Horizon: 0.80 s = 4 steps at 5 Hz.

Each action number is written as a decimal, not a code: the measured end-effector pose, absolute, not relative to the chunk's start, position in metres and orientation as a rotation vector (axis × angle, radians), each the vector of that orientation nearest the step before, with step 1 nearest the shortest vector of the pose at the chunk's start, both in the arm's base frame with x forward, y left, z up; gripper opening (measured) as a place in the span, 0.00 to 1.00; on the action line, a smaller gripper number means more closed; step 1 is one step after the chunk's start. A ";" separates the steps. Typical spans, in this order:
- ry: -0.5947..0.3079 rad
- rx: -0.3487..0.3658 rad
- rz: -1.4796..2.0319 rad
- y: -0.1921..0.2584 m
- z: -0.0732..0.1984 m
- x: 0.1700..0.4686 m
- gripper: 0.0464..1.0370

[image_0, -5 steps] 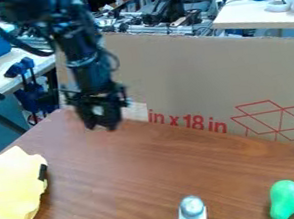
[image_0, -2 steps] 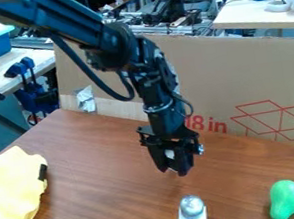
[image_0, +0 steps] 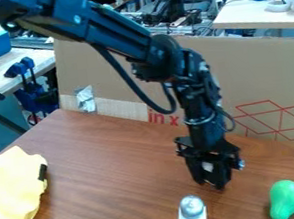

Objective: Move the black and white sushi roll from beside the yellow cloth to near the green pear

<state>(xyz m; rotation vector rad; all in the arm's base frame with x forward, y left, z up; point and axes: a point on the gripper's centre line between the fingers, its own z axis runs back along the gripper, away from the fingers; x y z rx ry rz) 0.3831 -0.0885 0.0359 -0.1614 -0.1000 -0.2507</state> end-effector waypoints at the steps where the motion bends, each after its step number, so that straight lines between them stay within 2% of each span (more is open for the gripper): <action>1: -0.109 -0.141 -0.251 -0.096 0.035 0.384 0.56; 2: -0.100 -0.129 -0.240 -0.098 0.033 0.384 0.62; 3: -0.058 -0.116 -0.180 -0.097 0.032 0.379 0.91; 4: -0.102 -0.125 -0.147 -0.097 0.037 0.379 0.97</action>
